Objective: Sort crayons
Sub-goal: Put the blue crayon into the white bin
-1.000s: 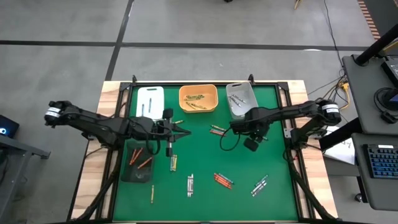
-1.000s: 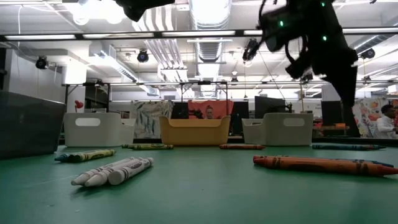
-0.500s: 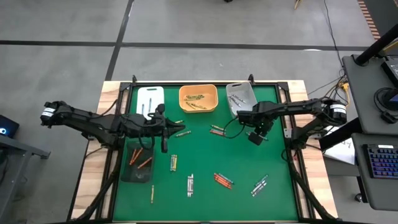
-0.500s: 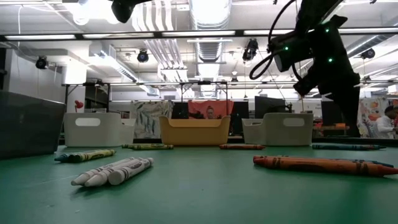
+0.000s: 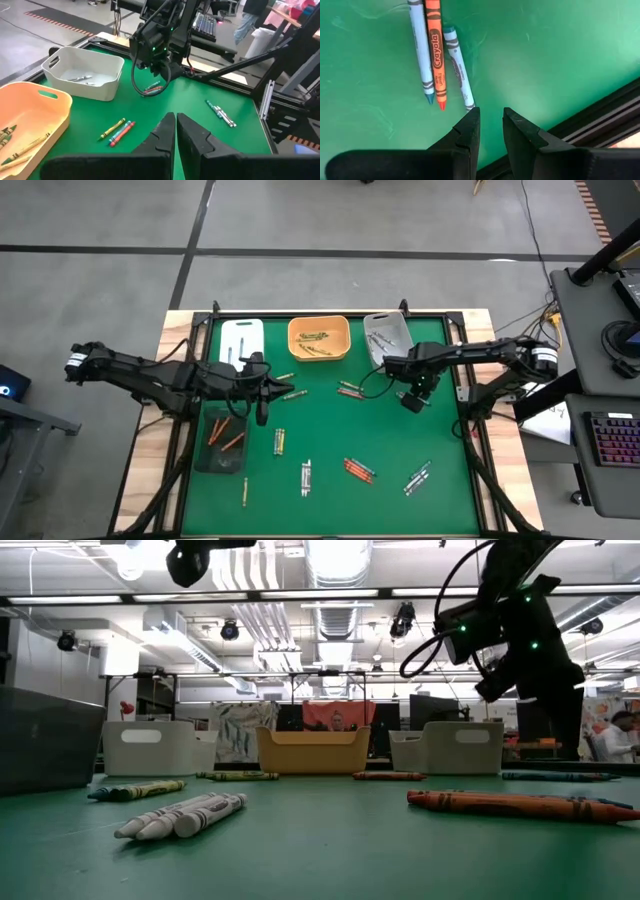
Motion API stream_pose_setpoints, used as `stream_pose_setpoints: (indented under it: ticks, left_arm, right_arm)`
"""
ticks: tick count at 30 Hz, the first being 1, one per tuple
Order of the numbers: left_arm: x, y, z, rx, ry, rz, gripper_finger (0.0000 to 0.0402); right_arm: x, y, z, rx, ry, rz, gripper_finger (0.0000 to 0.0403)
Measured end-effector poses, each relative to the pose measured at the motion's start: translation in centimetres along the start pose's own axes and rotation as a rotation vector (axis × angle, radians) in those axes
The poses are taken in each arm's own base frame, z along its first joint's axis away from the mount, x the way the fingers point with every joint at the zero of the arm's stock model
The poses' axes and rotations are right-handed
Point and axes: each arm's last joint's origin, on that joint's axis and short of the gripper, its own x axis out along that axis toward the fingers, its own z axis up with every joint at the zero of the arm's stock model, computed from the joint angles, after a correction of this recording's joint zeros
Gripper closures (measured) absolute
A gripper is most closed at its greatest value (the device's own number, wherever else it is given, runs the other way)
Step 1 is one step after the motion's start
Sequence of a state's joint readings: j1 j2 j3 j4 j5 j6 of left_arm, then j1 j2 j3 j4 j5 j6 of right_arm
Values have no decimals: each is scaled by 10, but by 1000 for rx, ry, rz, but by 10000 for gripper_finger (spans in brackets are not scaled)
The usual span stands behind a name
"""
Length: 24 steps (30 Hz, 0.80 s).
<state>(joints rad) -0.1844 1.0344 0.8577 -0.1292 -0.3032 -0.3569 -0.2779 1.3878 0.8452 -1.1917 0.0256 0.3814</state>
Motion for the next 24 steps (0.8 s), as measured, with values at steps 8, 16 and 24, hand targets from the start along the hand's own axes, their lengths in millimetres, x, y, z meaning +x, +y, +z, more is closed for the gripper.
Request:
stream_pose_setpoints:
  ticks: [8,16,24]
  left_arm:
    - [0,0,0,57,-2,0,401]
    - [0,0,0,60,-1,1,401]
    - [0,0,0,110,0,1,401]
  right_arm:
    - [1,2,0,11,0,10,306]
    - [1,4,0,67,10,38,303]
    - [9,8,-6,89,29,24,303]
